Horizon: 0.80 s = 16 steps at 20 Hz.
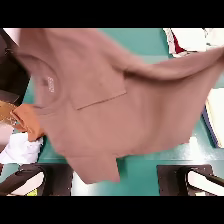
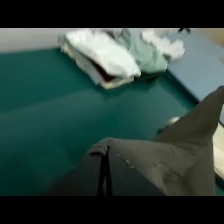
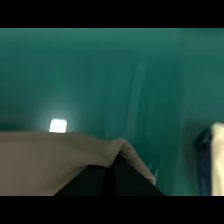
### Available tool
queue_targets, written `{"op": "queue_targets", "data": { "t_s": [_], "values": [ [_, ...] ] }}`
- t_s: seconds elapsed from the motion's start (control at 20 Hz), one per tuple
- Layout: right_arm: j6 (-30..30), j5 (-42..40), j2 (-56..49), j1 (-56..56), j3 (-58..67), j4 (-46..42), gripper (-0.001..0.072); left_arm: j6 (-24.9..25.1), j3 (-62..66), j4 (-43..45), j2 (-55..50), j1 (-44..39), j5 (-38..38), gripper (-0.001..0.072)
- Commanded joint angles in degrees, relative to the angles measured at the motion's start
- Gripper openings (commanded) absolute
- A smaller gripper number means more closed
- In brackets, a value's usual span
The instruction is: Fold the shirts.
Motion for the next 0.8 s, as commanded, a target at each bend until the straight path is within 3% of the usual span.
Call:
{"op": "queue_targets", "data": {
  "t_s": [0.0, 0.1, 0.3, 0.35, 0.4, 0.45, 0.6, 0.75],
  "values": [
    [0.0, -0.9, -11.5, 5.0, -6.2, -2.2, 0.0020, 2.1, -11.1, -0.2, -11.2, 0.0, -1.7, 0.0024],
    [0.0, -6.4, -17.0, 5.4, -6.9, -2.1, 0.0020, 5.3, -13.9, -0.2, -18.7, 0.0, 2.1, 0.0024],
    [2.2, -14.4, -22.6, 5.3, -6.8, -1.5, 0.0022, 5.4, -13.9, -0.7, -28.0, 0.0, 9.2, 0.0026],
    [3.5, -15.5, -23.1, 5.3, -6.8, -0.8, 0.0041, 5.2, -13.9, -0.5, -28.5, 0.1, 9.9, 0.0151],
    [3.5, -15.7, -23.3, 5.2, -6.8, -0.1, 0.0239, 5.2, -13.9, 0.1, -28.4, 0.1, 10.0, 0.0494],
    [3.4, -15.7, -23.1, 5.1, -6.8, -0.2, 0.0428, 4.6, -13.1, 0.3, -28.3, 0.6, 8.3, 0.0613],
    [2.6, -12.9, -20.2, 2.5, -6.9, -0.2, 0.0441, 3.5, -7.9, 3.5, -27.5, 5.4, -3.1, 0.0599],
    [0.8, -5.1, -16.2, -1.5, -6.9, -0.1, 0.0439, 3.1, -8.4, 11.3, -22.2, 10.1, -10.9, 0.0599]
  ]
}}
